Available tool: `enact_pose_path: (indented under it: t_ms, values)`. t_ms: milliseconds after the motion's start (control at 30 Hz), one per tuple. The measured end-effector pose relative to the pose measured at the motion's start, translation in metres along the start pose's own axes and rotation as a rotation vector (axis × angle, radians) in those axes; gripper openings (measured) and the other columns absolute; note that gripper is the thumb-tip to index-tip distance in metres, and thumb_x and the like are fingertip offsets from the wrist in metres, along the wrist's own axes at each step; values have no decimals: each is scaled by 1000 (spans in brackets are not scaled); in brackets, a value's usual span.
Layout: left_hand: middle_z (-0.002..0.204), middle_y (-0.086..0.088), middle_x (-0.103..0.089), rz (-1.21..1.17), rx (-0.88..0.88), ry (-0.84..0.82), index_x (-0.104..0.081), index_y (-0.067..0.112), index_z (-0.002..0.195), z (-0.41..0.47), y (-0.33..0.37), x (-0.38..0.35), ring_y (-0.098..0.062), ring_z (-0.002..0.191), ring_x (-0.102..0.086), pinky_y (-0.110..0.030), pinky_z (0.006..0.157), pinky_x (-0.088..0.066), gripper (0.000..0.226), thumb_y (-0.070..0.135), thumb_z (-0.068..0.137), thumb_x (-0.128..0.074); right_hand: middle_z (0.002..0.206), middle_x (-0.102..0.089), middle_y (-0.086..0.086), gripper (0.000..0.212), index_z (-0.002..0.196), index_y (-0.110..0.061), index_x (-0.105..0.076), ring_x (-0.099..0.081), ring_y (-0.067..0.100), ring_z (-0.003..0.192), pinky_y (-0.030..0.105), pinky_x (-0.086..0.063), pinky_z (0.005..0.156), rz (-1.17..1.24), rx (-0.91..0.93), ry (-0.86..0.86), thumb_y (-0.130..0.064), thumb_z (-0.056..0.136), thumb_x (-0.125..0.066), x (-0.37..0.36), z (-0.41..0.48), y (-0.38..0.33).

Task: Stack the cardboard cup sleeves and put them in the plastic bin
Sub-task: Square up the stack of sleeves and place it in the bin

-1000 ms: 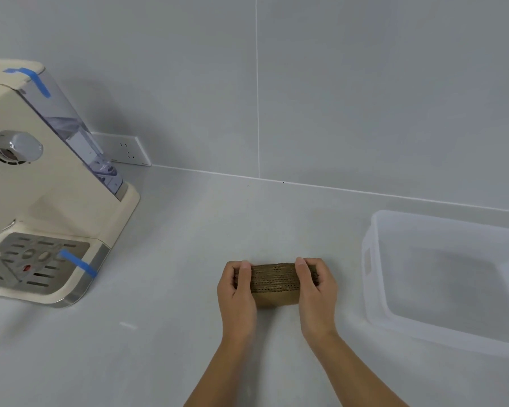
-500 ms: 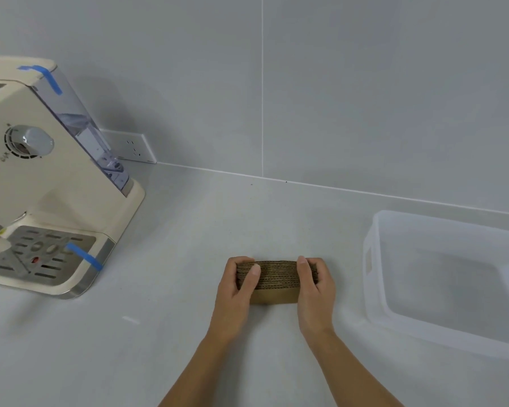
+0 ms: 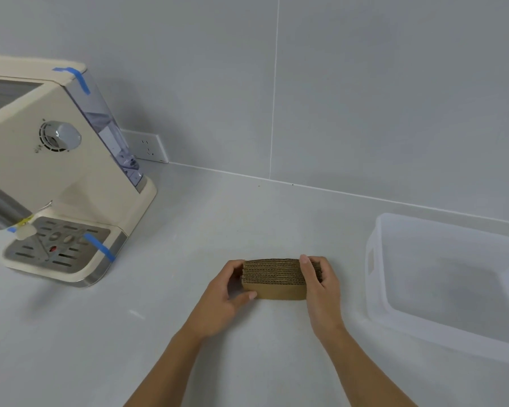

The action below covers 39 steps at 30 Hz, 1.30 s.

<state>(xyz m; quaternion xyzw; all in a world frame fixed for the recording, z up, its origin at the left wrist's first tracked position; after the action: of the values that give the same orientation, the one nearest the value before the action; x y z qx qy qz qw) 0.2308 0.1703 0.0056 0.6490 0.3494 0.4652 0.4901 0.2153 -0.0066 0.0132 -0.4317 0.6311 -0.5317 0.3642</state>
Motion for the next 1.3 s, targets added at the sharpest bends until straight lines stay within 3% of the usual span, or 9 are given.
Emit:
enact_pose_path:
  t_ms: [67, 167, 233, 333, 533, 733, 833, 1100, 1300]
  values:
    - [109, 5, -63, -1, -2, -2, -51, 20, 112, 1, 0, 0, -3, 100, -59, -13, 87, -43, 40, 0, 80, -65, 86, -60, -7, 9, 91, -20, -59, -55, 4, 80, 3, -42, 66, -20, -25, -88, -29, 88, -58, 6, -1, -2]
    - [109, 5, -62, 3, -2, -12, -50, 20, 113, 1, -2, 0, -6, 101, -59, -17, 89, -44, 40, 2, 80, -65, 102, -59, -9, 48, 114, -27, -52, -58, -4, 89, 3, -44, 68, -96, -99, -293, -32, 71, -75, 22, 0, -3]
    - [109, 6, -62, 18, -2, -7, -50, 22, 112, 1, -3, 0, -6, 101, -58, -18, 89, -45, 39, 3, 81, -65, 110, -57, -9, 69, 123, -30, -45, -57, -1, 97, 8, -49, 71, -171, -129, -403, -20, 64, -79, 33, 0, -6]
    - [108, 8, -62, 35, 2, 3, -50, 24, 112, 2, -4, -1, -6, 101, -58, -17, 89, -44, 40, 4, 80, -66, 115, -55, -10, 68, 122, -30, -44, -58, -8, 96, 10, -50, 73, -206, -101, -467, 5, 71, -73, 45, 0, -7]
    - [108, 18, -62, 52, 17, 0, -51, 24, 112, 2, -5, 1, -7, 104, -59, -16, 88, -45, 41, 4, 80, -67, 112, -64, -4, 49, 103, -31, -56, -61, 13, 106, 28, -50, 90, -204, -70, -376, 9, 76, -63, 53, 4, -1]
    - [105, 10, -67, 18, 35, 45, -53, 27, 109, 0, 3, 0, -1, 100, -60, -12, 84, -45, 43, -1, 79, -66, 108, -65, -3, 45, 99, -27, -57, -62, 14, 100, 24, -51, 86, -144, -71, -298, 12, 78, -60, 47, 0, -2]
    - [111, 8, -65, -19, 47, 74, -55, 30, 109, -3, 8, 0, -6, 101, -62, -23, 88, -48, 44, 0, 78, -67, 108, -64, -4, 43, 99, -28, -56, -60, 18, 100, 28, -50, 90, -135, -79, -275, 9, 79, -61, 45, -2, -8]
    - [106, 11, -69, -138, -21, 180, -58, 29, 112, -7, 56, 7, -11, 98, -62, -33, 89, -49, 52, 33, 62, -71, 109, -62, -11, 40, 104, -30, -54, -57, 14, 105, 38, -43, 99, -139, 90, -228, 1, 80, -64, 45, -10, -54]
    - [106, -1, -67, -231, -118, 161, -58, 22, 111, 0, 108, -10, -4, 92, -63, -15, 71, -51, 39, -3, 81, -61, 108, -64, -3, 43, 114, -25, -51, -59, 17, 98, 36, -46, 92, 0, 150, -176, 3, 83, -61, 73, -17, -93]
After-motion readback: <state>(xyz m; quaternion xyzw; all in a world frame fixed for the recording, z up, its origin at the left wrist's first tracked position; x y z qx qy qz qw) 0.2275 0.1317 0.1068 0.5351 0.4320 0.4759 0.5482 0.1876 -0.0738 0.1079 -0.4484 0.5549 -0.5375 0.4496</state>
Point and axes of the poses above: each hand's wrist, its own z-axis towards the middle knuckle, its own x-axis out of the back of the hand, y = z × x, the point moved 1 cm from there along z, towards the middle knuckle
